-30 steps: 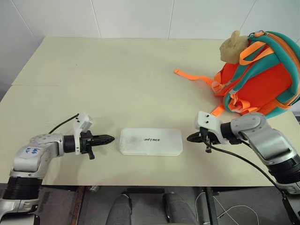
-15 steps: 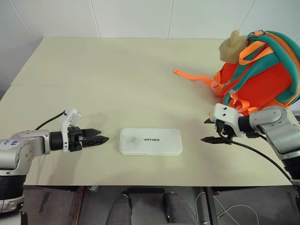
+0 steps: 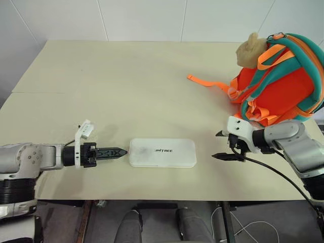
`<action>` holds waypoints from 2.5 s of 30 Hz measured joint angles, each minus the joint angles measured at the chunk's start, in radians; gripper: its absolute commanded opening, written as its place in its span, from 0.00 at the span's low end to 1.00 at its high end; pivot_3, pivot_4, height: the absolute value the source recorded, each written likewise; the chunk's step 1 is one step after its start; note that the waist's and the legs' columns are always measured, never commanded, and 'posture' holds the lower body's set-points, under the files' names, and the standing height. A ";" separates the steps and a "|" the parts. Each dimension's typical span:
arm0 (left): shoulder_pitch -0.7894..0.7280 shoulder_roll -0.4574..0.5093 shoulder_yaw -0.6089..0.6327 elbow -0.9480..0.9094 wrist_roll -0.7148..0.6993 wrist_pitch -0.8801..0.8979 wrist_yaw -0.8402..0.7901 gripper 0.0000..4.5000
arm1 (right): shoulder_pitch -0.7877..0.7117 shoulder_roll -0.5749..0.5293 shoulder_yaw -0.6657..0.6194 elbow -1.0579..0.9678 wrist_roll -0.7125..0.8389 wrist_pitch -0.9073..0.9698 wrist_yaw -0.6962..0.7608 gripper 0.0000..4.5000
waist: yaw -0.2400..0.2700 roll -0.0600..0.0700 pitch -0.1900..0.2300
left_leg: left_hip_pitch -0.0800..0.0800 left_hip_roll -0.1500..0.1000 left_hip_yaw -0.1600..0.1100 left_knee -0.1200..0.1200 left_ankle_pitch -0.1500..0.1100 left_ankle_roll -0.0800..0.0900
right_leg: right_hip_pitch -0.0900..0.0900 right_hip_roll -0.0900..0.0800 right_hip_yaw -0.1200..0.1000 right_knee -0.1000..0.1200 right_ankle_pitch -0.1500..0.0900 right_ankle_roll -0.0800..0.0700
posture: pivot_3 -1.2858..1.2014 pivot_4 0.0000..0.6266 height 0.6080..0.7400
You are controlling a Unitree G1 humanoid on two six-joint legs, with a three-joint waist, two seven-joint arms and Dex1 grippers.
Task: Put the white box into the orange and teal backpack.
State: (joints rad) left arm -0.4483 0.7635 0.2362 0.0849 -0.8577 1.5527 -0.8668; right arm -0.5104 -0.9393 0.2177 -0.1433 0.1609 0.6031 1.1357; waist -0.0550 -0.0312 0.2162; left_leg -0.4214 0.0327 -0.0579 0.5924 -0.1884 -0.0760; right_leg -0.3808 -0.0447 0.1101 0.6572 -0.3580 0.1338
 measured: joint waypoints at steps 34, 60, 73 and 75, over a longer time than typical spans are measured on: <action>-0.190 -0.120 -0.163 0.249 0.026 -0.022 -0.035 0.99 | -0.058 0.132 0.044 0.035 -0.026 0.007 -0.049 1.00 | 0.027 0.001 0.000 | 0.001 -0.002 -0.001 0.003 0.000 -0.001 | 0.004 -0.001 -0.001 0.000 0.001 0.002 | 0.52 0.24 1.00; -0.249 -0.072 -0.370 0.339 0.090 -0.189 -0.218 0.29 | -0.054 0.124 -0.032 0.047 0.006 0.020 -0.060 1.00 | 0.027 0.000 0.000 | 0.000 -0.002 -0.002 0.002 0.000 -0.001 | 0.005 -0.001 -0.001 -0.003 0.002 0.002 | 0.52 0.24 1.00; -0.207 -0.018 -0.179 0.174 0.043 -0.108 -0.142 0.28 | 0.156 0.035 -0.489 -0.096 0.237 0.215 -0.108 1.00 | 0.011 0.000 0.000 | 0.001 -0.001 -0.002 0.000 0.000 0.000 | 0.004 -0.001 -0.001 -0.004 0.001 0.001 | 0.52 0.24 1.00; -0.197 -0.042 -0.092 0.153 0.026 -0.068 -0.085 0.28 | 0.195 0.014 -0.535 -0.099 0.243 0.224 -0.126 1.00 | 0.014 0.000 0.000 | 0.000 -0.001 -0.002 0.000 0.000 0.000 | 0.004 -0.001 -0.001 -0.004 0.001 0.002 | 0.52 0.24 1.00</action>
State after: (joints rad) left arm -0.6454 0.7212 0.1446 0.2378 -0.8313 1.4847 -0.9513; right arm -0.3157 -0.9255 -0.3172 -0.2423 0.4034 0.8269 1.0098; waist -0.0410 -0.0310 0.2160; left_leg -0.4211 0.0316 -0.0597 0.5925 -0.1883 -0.0763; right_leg -0.3768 -0.0455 0.1089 0.6533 -0.3569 0.1354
